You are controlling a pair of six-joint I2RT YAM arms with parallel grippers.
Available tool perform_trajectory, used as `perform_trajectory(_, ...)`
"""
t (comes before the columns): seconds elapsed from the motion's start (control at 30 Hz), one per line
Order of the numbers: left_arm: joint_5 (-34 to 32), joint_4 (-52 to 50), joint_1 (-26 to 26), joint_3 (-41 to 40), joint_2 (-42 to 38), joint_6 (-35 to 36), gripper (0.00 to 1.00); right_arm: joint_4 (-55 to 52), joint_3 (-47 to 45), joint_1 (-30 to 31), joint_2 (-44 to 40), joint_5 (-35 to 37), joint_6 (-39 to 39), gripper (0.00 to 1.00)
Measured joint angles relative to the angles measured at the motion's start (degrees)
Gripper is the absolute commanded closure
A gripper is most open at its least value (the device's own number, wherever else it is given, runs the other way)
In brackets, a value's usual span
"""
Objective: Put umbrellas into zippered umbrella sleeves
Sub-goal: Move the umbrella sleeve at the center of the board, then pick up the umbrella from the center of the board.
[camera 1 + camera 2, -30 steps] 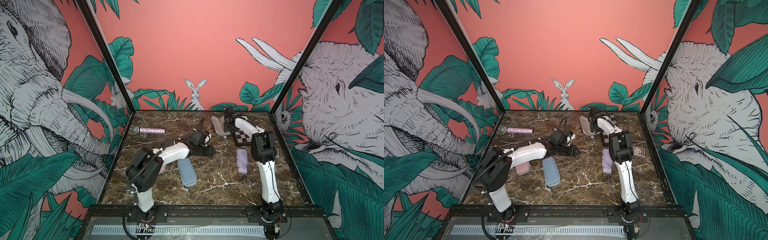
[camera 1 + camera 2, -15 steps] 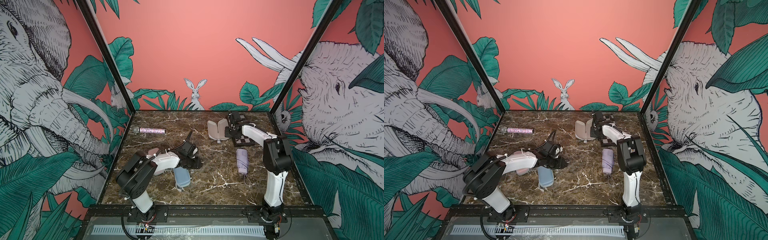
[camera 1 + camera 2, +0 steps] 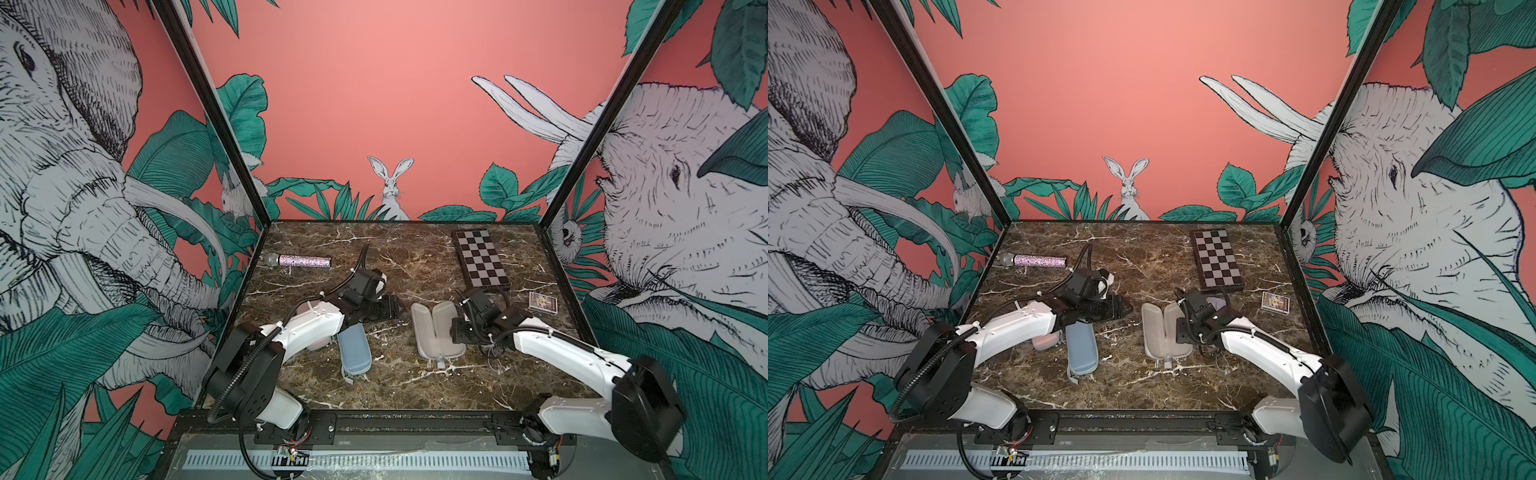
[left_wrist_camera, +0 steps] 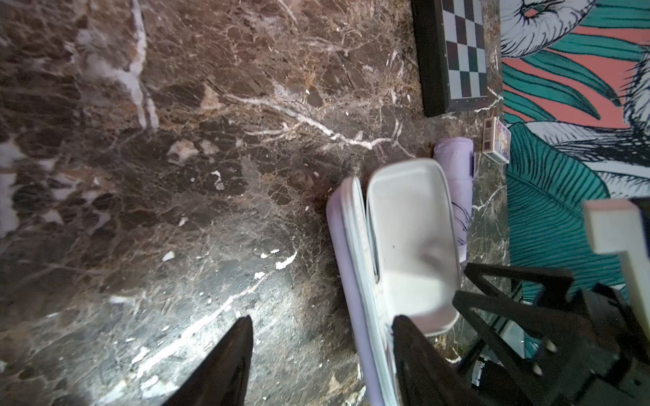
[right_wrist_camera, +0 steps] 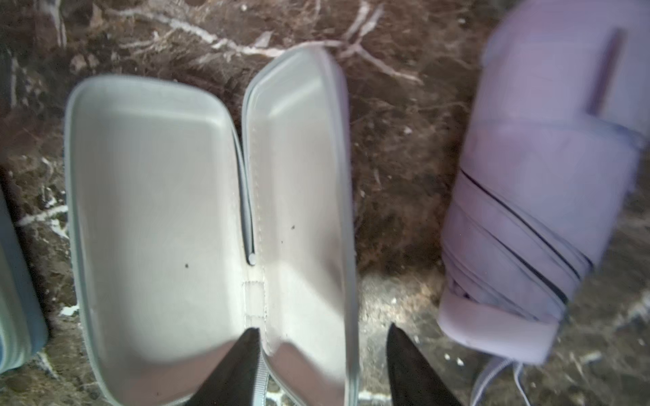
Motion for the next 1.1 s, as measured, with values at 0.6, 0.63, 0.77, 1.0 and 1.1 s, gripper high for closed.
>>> perform_trajectory(0.6, 2.58, 3.54, -6.47, 0.02, 5.95, -2.67, 0.38, -1.2, 12.79, -15.89, 27.91, 6.62, -12.87, 0.28)
perform_trajectory(0.63, 2.73, 3.98, -6.45, -0.09, 6.32, -2.6, 0.41, -0.85, 13.53, -16.17, 29.29, 6.23, -13.31, 0.34)
perform_trajectory(0.77, 3.39, 5.97, -6.4, -0.87, 8.2, -3.32, 0.56, 0.85, 14.4, -16.65, 29.2, 5.07, -14.78, 0.54)
perform_trajectory(1.0, 3.54, 11.32, -6.56, -5.05, 9.75, -7.08, 0.71, -1.42, 9.46, -14.8, 11.54, 4.92, -12.92, 0.69)
perform_trajectory(1.1, 3.32, 13.14, -7.15, -5.77, 10.14, -8.94, 0.78, -3.17, 9.66, -10.95, 4.28, 6.23, -10.25, 0.77)
